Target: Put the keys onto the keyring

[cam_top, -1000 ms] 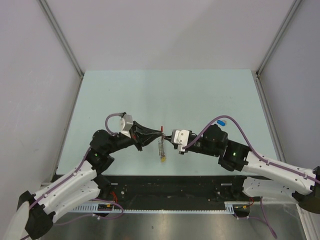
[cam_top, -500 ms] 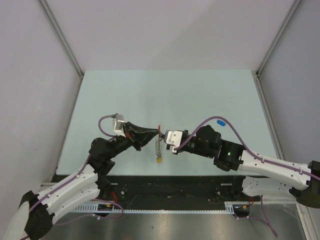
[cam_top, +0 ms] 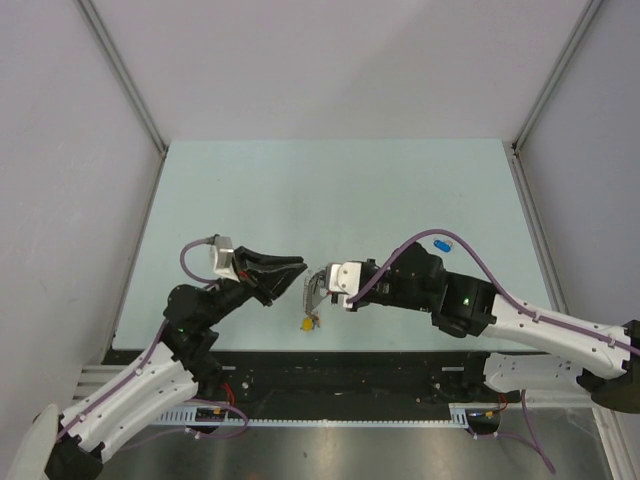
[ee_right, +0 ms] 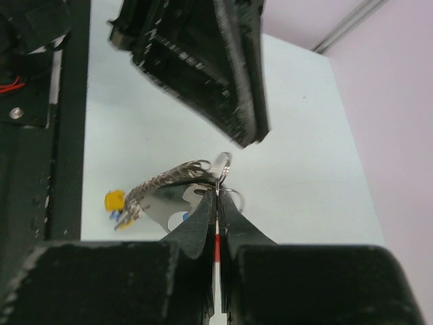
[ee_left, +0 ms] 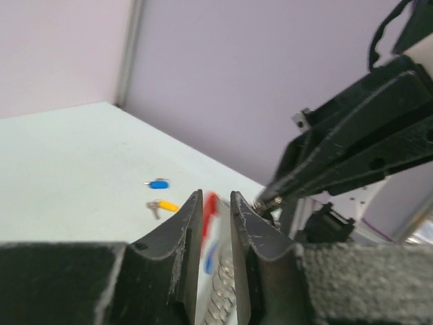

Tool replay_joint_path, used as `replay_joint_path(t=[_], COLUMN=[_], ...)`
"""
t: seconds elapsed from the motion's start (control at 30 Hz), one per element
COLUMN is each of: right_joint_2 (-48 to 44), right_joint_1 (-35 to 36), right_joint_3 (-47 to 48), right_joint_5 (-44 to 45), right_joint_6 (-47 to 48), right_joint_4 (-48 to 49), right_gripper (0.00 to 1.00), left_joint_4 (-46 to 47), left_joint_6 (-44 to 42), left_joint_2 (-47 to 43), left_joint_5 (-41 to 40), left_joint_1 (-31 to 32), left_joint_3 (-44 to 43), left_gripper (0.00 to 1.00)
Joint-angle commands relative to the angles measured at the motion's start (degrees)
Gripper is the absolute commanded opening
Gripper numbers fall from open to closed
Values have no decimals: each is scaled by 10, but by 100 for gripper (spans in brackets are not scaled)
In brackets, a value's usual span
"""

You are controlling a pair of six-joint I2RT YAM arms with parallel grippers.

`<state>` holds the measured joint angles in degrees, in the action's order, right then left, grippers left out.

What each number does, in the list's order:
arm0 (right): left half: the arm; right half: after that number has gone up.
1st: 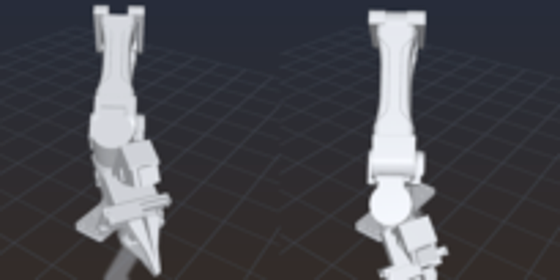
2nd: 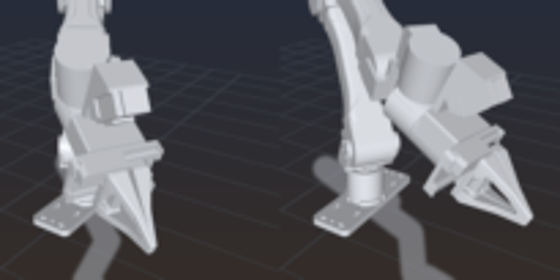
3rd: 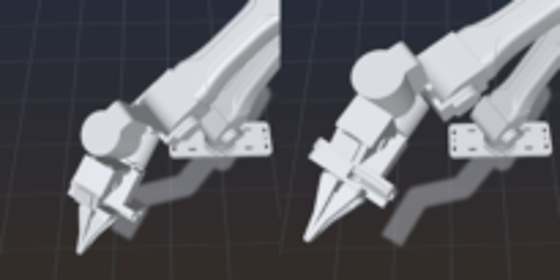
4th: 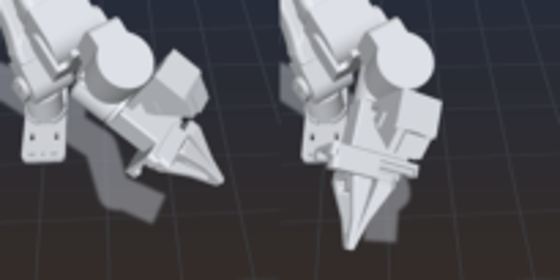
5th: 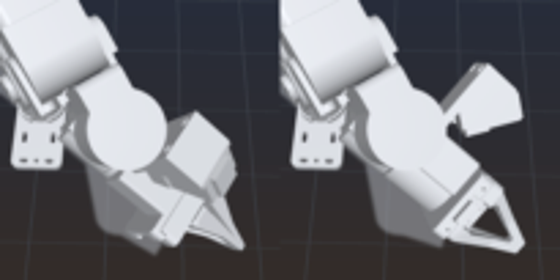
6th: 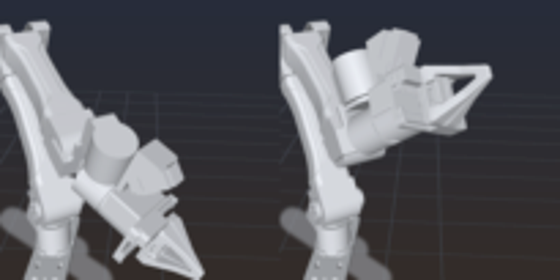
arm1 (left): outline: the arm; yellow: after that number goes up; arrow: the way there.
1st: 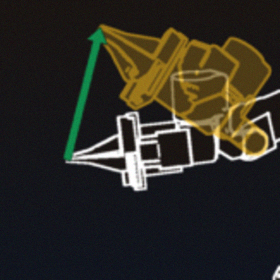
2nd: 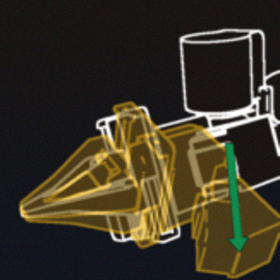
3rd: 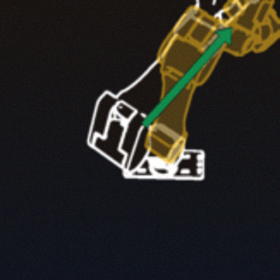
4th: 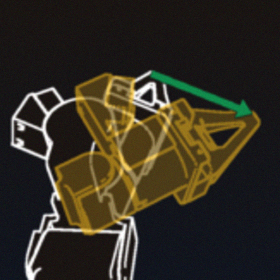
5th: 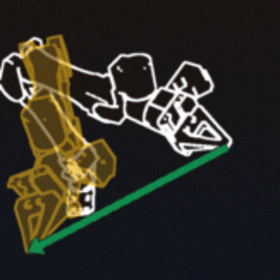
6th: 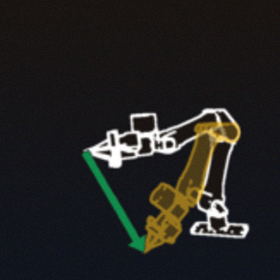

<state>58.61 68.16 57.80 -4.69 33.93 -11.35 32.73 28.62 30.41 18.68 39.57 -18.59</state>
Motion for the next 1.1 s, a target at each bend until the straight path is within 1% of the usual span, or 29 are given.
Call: replay_joint_path(t=[0.0,0.1,0.23,0.27,0.33,0.37,0.4,0.47,0.5,0.57,0.7,0.83,0.93,1.07], right_joint_2=[9,19,26,27,27,26,25,24,22,20,21,23,24,26], right_joint_1=[7,5,3,3,3,3,3,3,3,3,3,3,3,3], right_joint_3=[45,55,61,61,62,62,62,62,62,62,62,62,62,62], right_joint_5=[-40,-38,-38,-39,-39,-39,-40,-40,-40,-41,-41,-43,-45,-46], right_joint_6=[21,26,26,26,26,26,27,27,26,27,27,26,26,26], right_joint_4=[-78,-97,-111,-113,-115,-116,-118,-120,-121,-124,-126,-128,-128,-125], right_gripper=[0,0,0,0,0,0,0,0,0,0,0,0,0,0], left_joint_4=[-74,-127,-204,-241,-279,-312,-323,-377,-390,-425,-461,-488,-522,-529], left_joint_6=[-65,-107,-180,-212,-245,-277,-284,-344,-359,-400,-438,-454,-478,-486], left_joint_2=[-26,-30,-7,-1,24,30,46,61,69,95,138,172,192,202], left_joint_5=[-36,-15,50,84,117,152,170,203,232,262,324,374,389,393], left_joint_1=[-10,-13,-19,-20,-23,-24,-25,-25,-25,-25,-25,-24,-23,-19], left_joint_3=[-43,-69,-119,-143,-166,-187,-195,-220,-226,-246,-273,-290,-307,-308], left_gripper=[27,29,32,34,36,38,39,41,43,43,36,35,35,34])
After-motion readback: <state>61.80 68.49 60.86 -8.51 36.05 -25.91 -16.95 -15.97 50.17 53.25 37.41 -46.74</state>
